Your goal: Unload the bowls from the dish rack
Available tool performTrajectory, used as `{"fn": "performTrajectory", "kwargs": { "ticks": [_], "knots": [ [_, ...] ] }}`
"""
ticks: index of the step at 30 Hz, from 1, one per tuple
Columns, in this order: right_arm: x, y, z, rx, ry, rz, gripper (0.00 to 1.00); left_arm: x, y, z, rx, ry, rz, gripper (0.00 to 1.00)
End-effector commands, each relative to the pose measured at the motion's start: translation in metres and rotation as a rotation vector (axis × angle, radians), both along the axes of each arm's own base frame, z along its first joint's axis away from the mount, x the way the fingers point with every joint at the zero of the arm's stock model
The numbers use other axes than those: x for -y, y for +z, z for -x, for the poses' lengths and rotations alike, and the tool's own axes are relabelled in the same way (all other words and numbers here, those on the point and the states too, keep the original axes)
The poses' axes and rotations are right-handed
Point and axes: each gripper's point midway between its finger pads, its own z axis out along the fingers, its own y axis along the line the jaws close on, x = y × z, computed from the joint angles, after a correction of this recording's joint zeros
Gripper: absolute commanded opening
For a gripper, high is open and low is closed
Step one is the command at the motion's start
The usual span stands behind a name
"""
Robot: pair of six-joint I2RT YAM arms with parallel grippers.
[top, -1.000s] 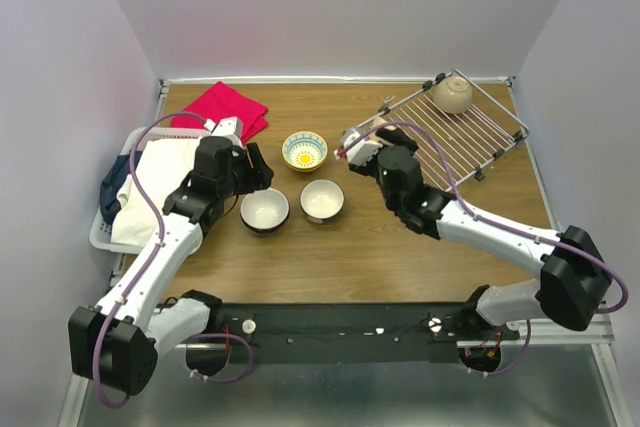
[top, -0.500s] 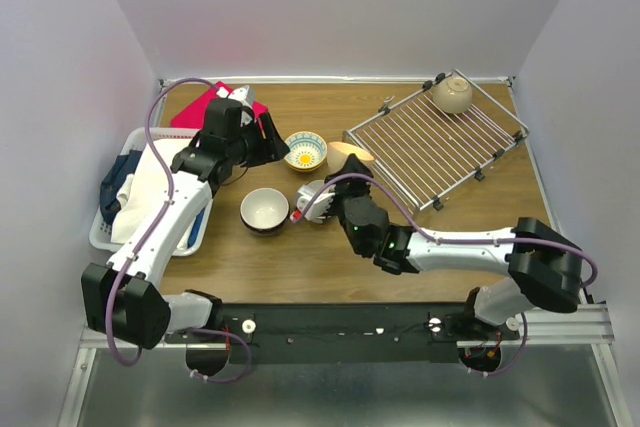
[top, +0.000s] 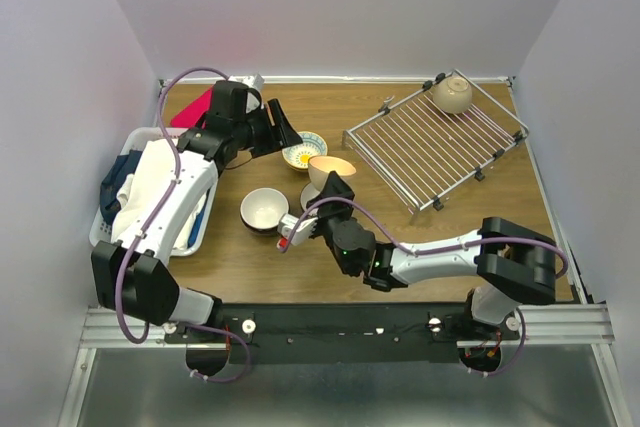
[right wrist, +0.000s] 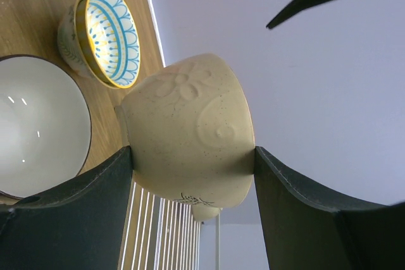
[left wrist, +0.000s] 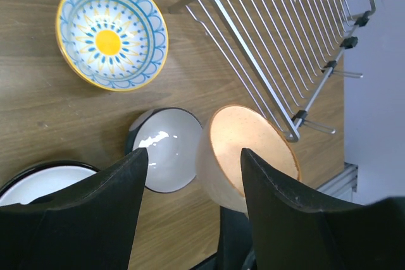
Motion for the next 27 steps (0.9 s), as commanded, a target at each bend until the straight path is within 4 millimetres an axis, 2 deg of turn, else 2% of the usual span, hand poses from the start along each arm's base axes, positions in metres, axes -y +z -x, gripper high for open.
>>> {"fn": "performTrajectory", "kwargs": {
  "ticks": [1, 9, 18, 22, 27],
  "knots": [
    [-0.005, 0.019, 0.006, 0.072, -0.009, -0.076, 0.28, 0.015, -0.007, 0.013, -0.109, -0.070, 0.073, 0.69],
    [-0.017, 0.014, 0.012, 0.090, 0.018, -0.054, 0.28, 0.025, -0.039, 0.023, -0.237, -0.111, 0.075, 0.69],
    [-0.024, 0.010, 0.017, 0.101, 0.026, -0.050, 0.28, 0.032, -0.056, 0.028, -0.291, -0.139, 0.073, 0.69],
    [-0.024, 0.008, 0.017, 0.104, 0.021, -0.043, 0.28, 0.034, -0.071, 0.036, -0.333, -0.157, 0.052, 0.66],
    [-0.024, 0.007, 0.017, 0.113, 0.018, -0.041, 0.28, 0.035, -0.095, 0.050, -0.402, -0.182, 0.014, 0.57]
  ]
}}
